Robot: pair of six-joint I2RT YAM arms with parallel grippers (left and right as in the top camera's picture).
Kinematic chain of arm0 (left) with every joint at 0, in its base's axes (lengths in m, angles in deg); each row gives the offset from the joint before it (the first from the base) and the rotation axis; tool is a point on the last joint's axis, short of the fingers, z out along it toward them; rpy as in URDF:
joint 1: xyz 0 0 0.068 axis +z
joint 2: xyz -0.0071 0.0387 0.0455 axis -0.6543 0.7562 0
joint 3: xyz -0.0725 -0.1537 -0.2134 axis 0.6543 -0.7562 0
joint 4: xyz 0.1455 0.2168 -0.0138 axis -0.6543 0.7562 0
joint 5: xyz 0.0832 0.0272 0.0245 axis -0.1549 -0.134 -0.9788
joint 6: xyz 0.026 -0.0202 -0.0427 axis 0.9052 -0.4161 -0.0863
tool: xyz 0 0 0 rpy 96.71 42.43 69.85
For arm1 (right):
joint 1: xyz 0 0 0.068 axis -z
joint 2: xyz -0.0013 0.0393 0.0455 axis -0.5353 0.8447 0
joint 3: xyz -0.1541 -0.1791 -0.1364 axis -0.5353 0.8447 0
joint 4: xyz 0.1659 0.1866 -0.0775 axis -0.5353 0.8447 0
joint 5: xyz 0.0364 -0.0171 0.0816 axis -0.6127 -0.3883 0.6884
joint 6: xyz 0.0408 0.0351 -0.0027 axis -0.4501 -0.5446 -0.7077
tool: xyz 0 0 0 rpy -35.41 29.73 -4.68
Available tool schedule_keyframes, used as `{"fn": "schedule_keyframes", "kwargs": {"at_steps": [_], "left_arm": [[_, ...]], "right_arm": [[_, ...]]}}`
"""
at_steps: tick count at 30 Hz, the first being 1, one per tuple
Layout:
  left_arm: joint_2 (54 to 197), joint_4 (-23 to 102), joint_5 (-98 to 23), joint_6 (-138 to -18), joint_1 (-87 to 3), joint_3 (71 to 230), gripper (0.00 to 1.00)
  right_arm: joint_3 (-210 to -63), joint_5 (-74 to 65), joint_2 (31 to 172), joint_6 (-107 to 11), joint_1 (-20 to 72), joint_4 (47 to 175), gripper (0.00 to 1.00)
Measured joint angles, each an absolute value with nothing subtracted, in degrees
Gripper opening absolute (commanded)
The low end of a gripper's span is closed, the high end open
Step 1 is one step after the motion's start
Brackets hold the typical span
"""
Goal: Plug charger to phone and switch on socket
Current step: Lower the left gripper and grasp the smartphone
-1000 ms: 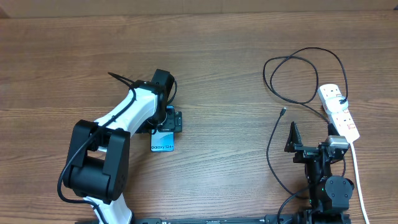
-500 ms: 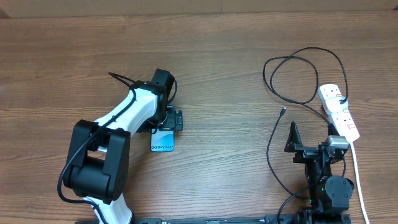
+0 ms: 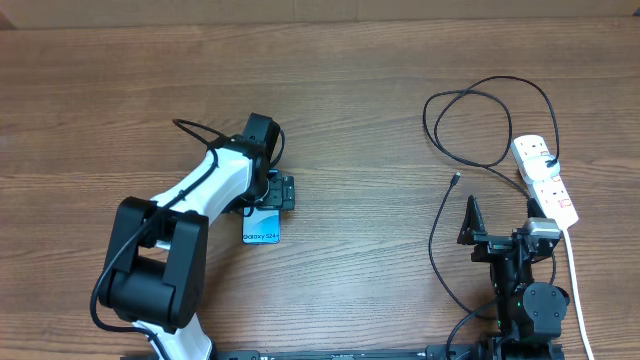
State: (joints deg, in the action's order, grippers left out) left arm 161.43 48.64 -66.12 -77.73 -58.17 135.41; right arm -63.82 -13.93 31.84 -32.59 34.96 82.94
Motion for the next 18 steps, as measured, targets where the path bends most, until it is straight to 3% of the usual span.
{"fn": "schedule_keyframes", "kwargs": {"at_steps": [18], "left_arm": [[161.1, 48.5, -66.1, -77.9, -58.4, 134.9, 0.83]], "right_arm": [[-63.8, -13.9, 31.8, -32.6, 35.0, 82.9, 1.0]]}}
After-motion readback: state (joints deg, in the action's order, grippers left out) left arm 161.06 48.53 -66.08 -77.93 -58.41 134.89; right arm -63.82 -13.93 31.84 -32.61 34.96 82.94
